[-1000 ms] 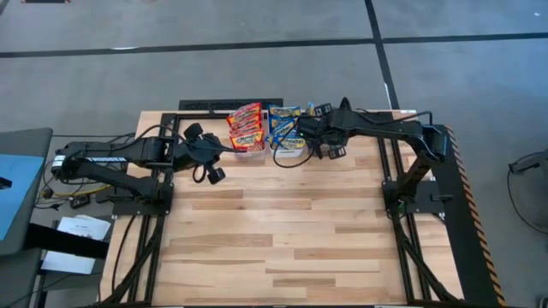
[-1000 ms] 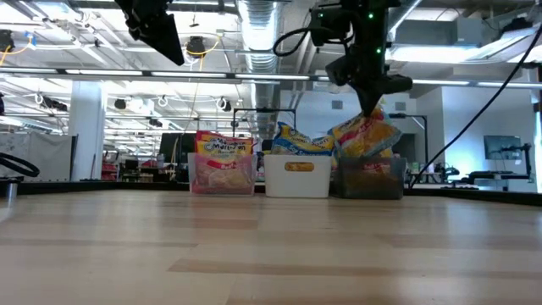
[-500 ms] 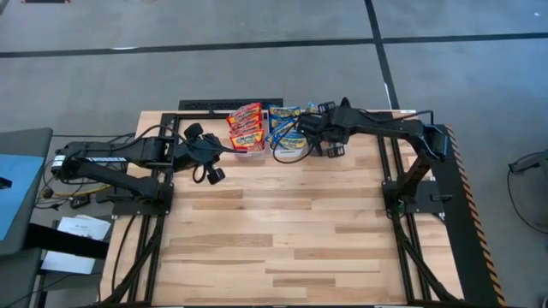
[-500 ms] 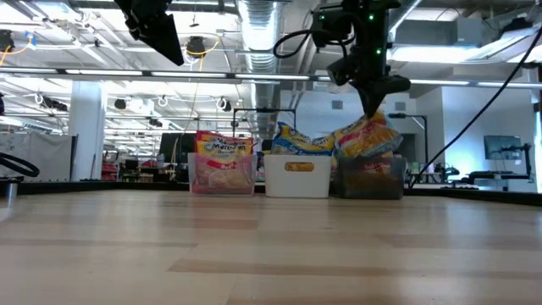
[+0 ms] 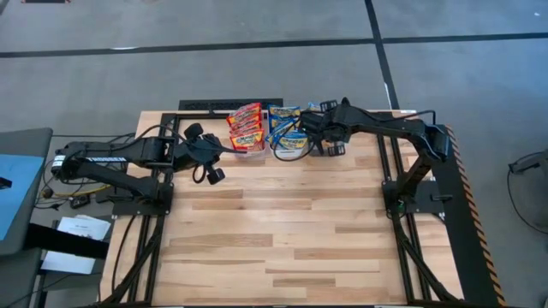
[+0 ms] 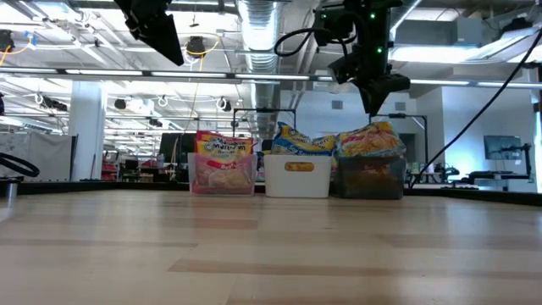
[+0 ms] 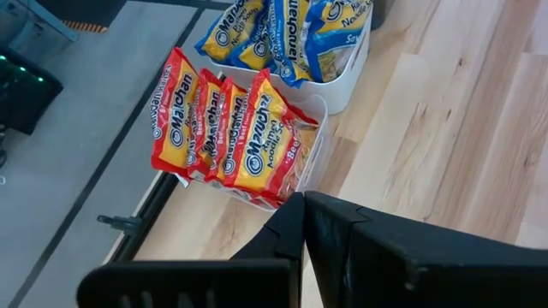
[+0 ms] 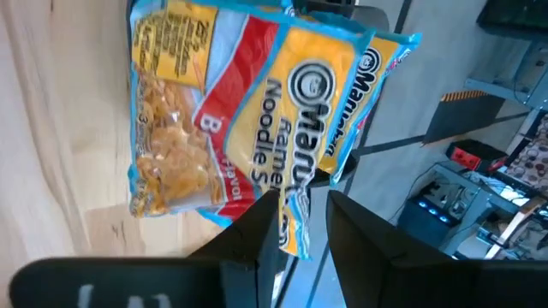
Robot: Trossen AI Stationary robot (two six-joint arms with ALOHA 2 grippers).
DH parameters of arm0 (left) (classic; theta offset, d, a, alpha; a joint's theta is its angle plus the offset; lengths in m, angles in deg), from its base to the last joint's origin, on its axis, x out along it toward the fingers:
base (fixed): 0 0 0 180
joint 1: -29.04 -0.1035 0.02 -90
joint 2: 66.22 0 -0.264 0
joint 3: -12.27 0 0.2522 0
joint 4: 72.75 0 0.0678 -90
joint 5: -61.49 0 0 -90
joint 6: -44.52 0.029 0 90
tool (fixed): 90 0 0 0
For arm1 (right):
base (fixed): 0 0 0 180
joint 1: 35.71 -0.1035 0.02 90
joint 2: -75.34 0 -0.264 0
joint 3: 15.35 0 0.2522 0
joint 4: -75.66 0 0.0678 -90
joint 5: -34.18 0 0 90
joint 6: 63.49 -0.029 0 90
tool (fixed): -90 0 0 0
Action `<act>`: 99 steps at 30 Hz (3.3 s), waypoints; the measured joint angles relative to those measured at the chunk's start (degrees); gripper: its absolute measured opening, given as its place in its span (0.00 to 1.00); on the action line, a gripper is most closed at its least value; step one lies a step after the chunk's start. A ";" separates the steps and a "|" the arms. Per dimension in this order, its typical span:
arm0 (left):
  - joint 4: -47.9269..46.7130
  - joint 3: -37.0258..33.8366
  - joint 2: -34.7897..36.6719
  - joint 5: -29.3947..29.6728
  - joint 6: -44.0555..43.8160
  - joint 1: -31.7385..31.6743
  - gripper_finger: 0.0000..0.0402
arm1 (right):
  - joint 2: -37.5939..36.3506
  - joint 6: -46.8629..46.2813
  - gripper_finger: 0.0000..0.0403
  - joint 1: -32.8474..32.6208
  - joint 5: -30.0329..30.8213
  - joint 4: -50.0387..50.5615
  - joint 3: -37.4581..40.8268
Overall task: Sort Maruchan noodles
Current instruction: Put the light blue noodle pack into the black bin
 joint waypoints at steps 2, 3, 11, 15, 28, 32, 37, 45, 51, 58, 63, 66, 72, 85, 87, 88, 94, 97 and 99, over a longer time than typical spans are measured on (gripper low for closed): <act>0.02 0.00 0.00 0.00 0.22 0.00 0.00 | 0.02 -0.73 0.31 0.00 0.00 0.37 0.00; 0.02 0.00 0.00 0.00 0.23 0.00 0.00 | 0.02 -1.00 0.31 0.01 0.02 0.62 0.00; 0.02 0.00 0.00 0.00 0.22 0.00 0.00 | -0.66 -5.35 0.31 -0.83 0.11 4.03 -0.89; 0.00 0.00 0.00 0.00 0.23 0.02 0.00 | -0.65 -17.11 0.31 -2.11 -1.81 12.21 -5.39; 0.00 0.00 0.00 0.00 2.06 0.02 0.00 | -0.58 -37.04 0.30 0.88 -29.93 7.52 0.28; -0.19 0.00 0.00 0.00 2.06 0.02 0.00 | -0.61 -35.48 0.30 3.03 -30.36 4.81 3.29; -0.54 0.00 0.00 0.00 2.01 0.02 0.00 | -0.64 -34.21 0.30 6.67 -30.41 1.62 4.99; -0.57 0.00 0.00 0.00 1.64 0.02 0.00 | -0.59 -31.62 0.30 11.50 -31.48 -3.67 7.34; -0.59 0.00 0.00 0.07 1.64 0.02 0.00 | -0.18 -32.55 0.30 12.89 -31.61 -5.42 7.39; -0.87 0.00 0.00 0.28 1.99 0.02 0.00 | 0.10 -32.75 0.30 12.74 -31.13 -9.35 7.39; -0.91 0.00 0.02 0.26 2.01 0.02 0.00 | 3.40 -32.69 0.29 12.72 -30.12 -8.55 7.35; -0.90 0.00 0.02 0.28 2.02 0.01 0.00 | 5.43 -32.42 0.27 12.52 -30.10 -6.44 7.37; -0.90 0.00 0.02 0.26 2.03 0.00 0.00 | 6.26 -32.10 0.23 11.35 -29.77 -5.95 7.34; -0.87 0.00 0.02 0.26 2.01 0.00 0.00 | 1.91 -35.34 0.23 8.44 -29.32 -1.62 2.64; -0.87 0.00 0.02 0.26 1.99 0.00 0.00 | 1.51 -35.54 0.23 8.37 -26.58 -2.32 1.60; -0.87 0.00 0.02 0.26 1.99 0.00 0.00 | 1.36 -35.73 0.23 8.40 -25.24 -3.06 1.07; -0.87 0.00 0.02 0.25 1.93 0.00 0.00 | 2.29 -34.57 0.23 10.18 -29.11 -5.77 0.91; -0.87 0.00 0.02 0.25 1.92 0.00 0.00 | 3.75 -33.93 0.23 10.56 -29.88 -5.51 2.21; -0.87 0.00 0.02 0.24 1.89 0.00 0.00 | 4.51 -34.11 0.23 10.56 -30.18 -5.37 2.86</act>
